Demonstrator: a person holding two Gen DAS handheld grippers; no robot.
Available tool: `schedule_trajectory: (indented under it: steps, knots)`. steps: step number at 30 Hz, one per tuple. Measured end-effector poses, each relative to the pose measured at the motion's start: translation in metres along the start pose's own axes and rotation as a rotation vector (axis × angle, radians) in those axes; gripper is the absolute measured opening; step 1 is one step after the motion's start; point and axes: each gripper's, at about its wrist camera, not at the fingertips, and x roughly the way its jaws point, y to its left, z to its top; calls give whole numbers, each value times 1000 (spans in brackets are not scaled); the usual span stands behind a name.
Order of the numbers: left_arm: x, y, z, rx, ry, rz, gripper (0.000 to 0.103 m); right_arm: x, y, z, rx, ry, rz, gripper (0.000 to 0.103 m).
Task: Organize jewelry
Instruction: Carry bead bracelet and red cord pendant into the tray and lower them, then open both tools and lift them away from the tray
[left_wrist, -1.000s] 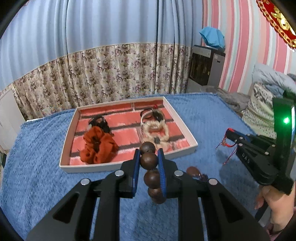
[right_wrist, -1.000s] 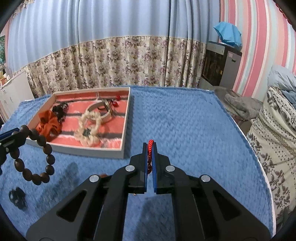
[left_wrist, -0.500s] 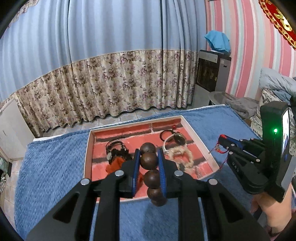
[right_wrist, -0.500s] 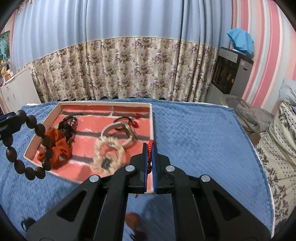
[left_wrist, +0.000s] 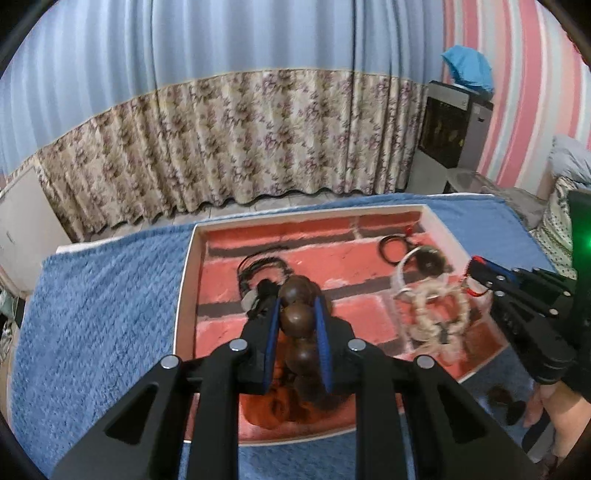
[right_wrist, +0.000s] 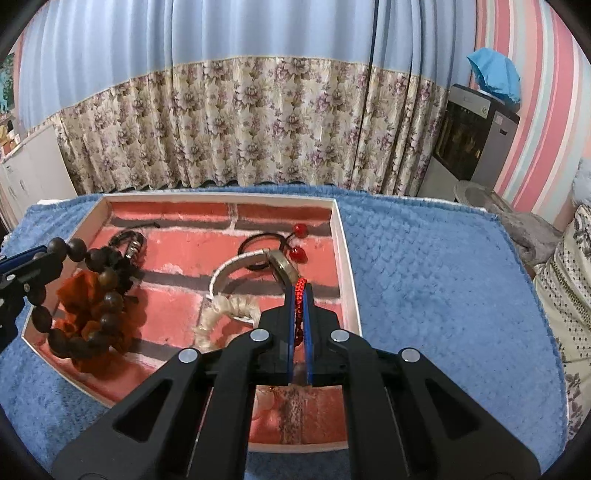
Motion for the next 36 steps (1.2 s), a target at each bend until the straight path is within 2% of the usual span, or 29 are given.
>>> schedule_trajectory:
  steps: [15,26,29,31,33,35,36]
  knots:
    - [32,29,-33,-73,43,32,20,24,4,-18,-4,65,-20,5]
    - [44,34,-36,-97,55,31,22,39,3,-27,30,119,17,8]
    - [46,33,-36,-90,58,33,23,38,8,-30,6,107,-4,8]
    - [47,35,-36,-96,62,47,37,39,9,-30,8,115,5,12]
    - [47,37,-37,-106,61,56,43,40,9,-32,6,117,4,17]
    - [47,39,-38,-112,63,52,47,38,9,-32,2,119,8,26]
    - [45,40,-38,-113,62,57,52,37,8,-31,4,117,11,36]
